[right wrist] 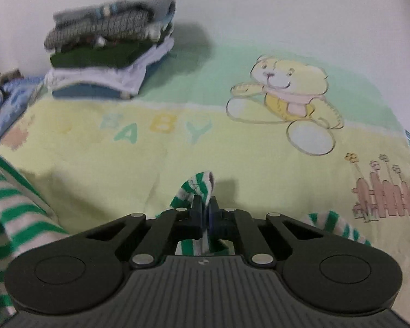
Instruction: Fold clothes
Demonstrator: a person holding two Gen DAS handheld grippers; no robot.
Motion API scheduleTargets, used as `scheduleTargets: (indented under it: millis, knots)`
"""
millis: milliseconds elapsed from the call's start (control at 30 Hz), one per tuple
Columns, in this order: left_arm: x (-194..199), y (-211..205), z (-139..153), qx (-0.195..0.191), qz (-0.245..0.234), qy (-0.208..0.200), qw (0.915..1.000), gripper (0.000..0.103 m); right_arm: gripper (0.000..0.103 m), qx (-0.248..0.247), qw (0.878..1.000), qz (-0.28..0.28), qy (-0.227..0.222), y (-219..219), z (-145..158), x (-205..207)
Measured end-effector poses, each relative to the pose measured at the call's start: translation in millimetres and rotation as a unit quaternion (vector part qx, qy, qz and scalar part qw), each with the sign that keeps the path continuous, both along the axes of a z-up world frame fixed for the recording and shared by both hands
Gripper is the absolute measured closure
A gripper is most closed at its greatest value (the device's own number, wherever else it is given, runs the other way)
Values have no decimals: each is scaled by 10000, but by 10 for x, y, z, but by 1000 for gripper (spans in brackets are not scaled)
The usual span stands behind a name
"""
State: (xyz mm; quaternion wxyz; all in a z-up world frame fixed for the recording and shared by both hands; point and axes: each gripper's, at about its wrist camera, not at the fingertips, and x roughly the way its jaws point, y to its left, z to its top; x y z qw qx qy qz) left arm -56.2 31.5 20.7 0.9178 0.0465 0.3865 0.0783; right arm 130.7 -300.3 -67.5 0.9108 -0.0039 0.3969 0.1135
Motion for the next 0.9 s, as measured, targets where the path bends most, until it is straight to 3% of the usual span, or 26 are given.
scheduleTargets:
  millis: [200,400,600,767,900]
  knots:
    - [68,39,172,-63,-169,-244,9995,83,99,688,9958,-460,-401,-288,499,-146]
    - [302,138,388,-158,-438,-606,9971,81,99,1163,9769,-1291,-1244,-806,1225,-433]
    - [794,47,544,-246,-923,-1004,9903,78,99,918,9505,-2209,-1985,-1231,1713,-665]
    - [1332,-225,550,-115,-1178,-1117,9867,78,100,93,9402,-2555,-2249,-1258,1715,-580]
    - [1681,-347,687,-191,-1195,-1216,9852,78,100,178,9273,-2870,-2395,-1308,1721,-471]
